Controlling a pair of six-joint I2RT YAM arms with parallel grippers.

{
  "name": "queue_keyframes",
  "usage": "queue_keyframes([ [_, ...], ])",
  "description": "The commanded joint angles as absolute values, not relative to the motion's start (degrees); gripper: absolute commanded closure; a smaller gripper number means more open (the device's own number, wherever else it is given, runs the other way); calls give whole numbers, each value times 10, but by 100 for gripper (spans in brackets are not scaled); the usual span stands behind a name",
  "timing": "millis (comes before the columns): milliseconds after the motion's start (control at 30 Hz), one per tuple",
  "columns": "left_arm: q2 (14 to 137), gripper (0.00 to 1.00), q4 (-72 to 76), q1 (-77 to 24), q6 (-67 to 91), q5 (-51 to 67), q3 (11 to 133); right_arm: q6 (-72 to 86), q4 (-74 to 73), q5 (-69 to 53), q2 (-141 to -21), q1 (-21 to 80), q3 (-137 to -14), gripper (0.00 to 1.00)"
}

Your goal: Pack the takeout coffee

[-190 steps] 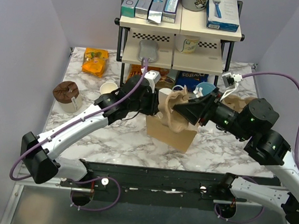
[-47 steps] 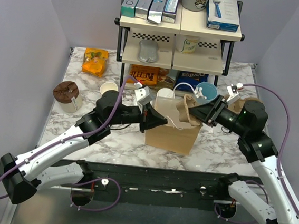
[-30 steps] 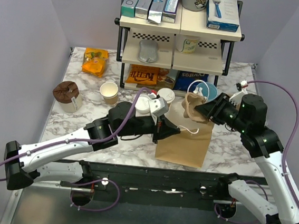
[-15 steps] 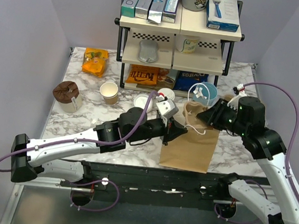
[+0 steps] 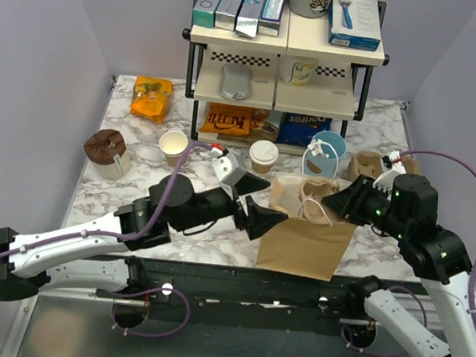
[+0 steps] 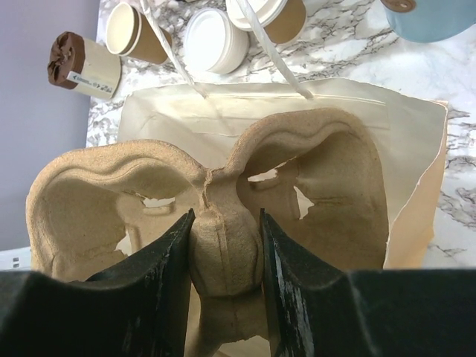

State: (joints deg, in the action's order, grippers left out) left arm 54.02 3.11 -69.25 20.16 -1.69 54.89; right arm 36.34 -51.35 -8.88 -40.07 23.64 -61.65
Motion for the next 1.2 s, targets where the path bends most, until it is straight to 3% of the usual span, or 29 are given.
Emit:
queue_keyframes([
  [0,512,1,22,-695,214,-138,539,352,-538,-97,-396,239,-602,56],
  [100,552,1,-84,-680,263,-202,591,342,-520,-126,-385,239,-592,56],
  [233,628,1,-195,-616,312,-132,666,309,-509,-161,-375,238,-578,56],
  [433,685,1,-213,-574,288,-55,688,278,-495,-197,-356,238,-559,56],
  [600,695,1,-155,-563,247,102,660,262,-490,-204,-345,239,-555,56],
  [767,733,3,-167,-562,235,92,683,263,-492,-209,-340,239,-558,56],
  [867,759,10,-175,-562,226,103,697,265,-495,-204,-344,238,-560,56],
  [967,780,24,-178,-562,222,107,709,269,-494,-188,-349,239,-562,56],
  [1000,783,36,-181,-562,220,105,713,275,-493,-184,-352,239,-562,55],
  [1100,788,56,-180,-562,221,95,721,290,-490,-158,-362,239,-569,55],
  [1167,780,63,-170,-562,223,97,717,303,-492,-128,-366,239,-577,55],
])
